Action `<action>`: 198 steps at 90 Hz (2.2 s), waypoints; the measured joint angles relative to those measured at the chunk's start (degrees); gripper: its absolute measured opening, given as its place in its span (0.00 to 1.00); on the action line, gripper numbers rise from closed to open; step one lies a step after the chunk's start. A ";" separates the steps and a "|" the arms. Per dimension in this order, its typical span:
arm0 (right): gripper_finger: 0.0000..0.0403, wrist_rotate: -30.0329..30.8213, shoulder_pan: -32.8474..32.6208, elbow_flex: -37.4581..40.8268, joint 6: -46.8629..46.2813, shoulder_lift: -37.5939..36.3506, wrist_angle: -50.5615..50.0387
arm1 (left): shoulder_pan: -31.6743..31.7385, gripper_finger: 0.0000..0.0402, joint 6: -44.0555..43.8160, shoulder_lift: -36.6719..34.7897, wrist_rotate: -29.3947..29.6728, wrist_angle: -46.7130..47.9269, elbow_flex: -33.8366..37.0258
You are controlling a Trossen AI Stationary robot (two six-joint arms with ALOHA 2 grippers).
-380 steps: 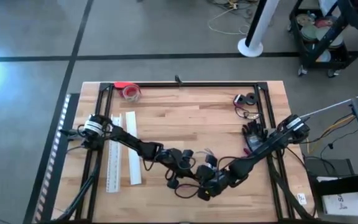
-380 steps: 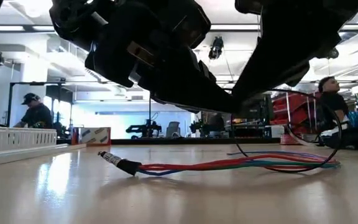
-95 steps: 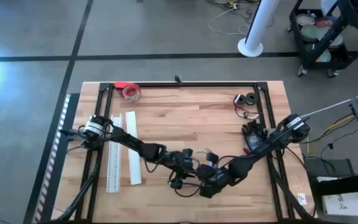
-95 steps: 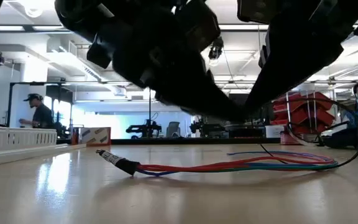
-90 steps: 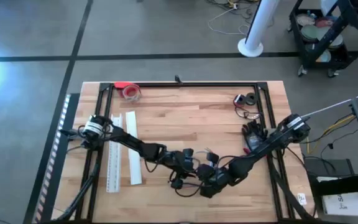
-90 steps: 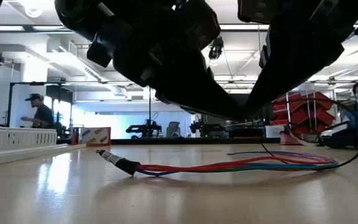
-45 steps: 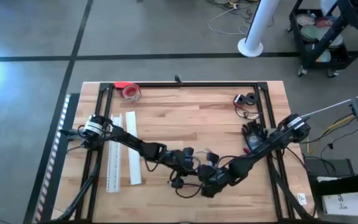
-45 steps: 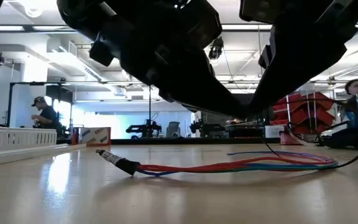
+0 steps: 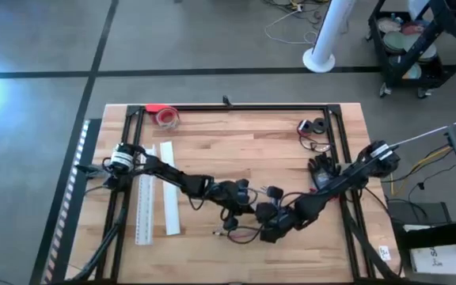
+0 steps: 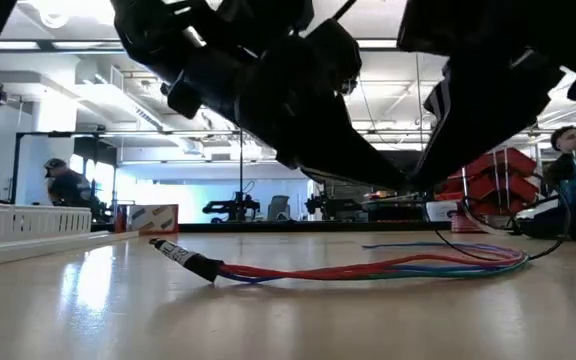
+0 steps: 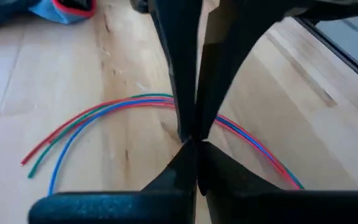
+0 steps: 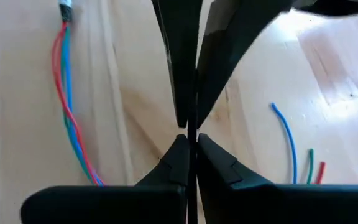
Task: Ziptie cables
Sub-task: Wrap the black zip tie around the cables
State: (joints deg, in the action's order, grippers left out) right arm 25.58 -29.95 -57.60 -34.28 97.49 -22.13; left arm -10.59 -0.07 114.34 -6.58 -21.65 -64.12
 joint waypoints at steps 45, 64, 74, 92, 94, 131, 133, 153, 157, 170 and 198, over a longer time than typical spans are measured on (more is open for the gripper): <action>0.00 -2.52 6.35 11.79 11.47 -8.94 7.79 | 3.86 0.00 -0.01 -0.07 0.81 -0.93 0.00; 0.00 -8.82 10.14 14.95 16.73 -10.16 12.69 | 4.00 0.00 -0.03 -0.07 0.86 -0.30 0.22; 0.00 -9.37 10.51 15.92 18.97 -10.95 13.44 | 3.99 0.00 -0.48 -0.07 0.86 -0.49 0.91; 0.00 -9.33 11.47 17.50 21.74 -12.23 14.17 | 4.87 0.00 -2.03 -0.41 0.58 -0.77 2.63; 0.00 -9.33 11.69 17.61 21.90 -12.32 14.23 | 4.91 0.00 -2.09 -0.48 0.59 -0.71 2.75; 0.00 -13.68 13.90 20.29 23.08 -12.44 16.70 | 4.94 0.00 -3.35 -1.58 -0.54 0.80 5.25; 0.00 -13.73 13.90 20.39 22.95 -12.44 16.73 | 4.93 0.00 -3.69 -1.66 -0.65 1.00 5.70; 0.00 -14.01 13.88 20.65 22.88 -12.44 16.99 | 4.92 0.00 -6.04 -2.19 -0.68 0.84 9.73; 0.00 -14.01 13.88 20.65 22.85 -12.44 17.21 | 4.92 0.00 -6.37 -2.33 -0.67 0.10 10.19; 0.00 -14.01 13.88 20.66 21.82 -12.35 17.85 | 4.94 0.00 -6.23 -3.12 -0.45 -4.64 10.29; 0.00 -14.14 14.01 20.65 18.58 -12.33 18.58 | 3.55 0.19 5.24 -2.16 8.84 -6.72 5.37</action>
State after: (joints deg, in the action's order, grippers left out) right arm 11.44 -15.94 -36.95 -15.70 85.17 -3.55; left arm -7.04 5.18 112.18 2.27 -28.37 -58.74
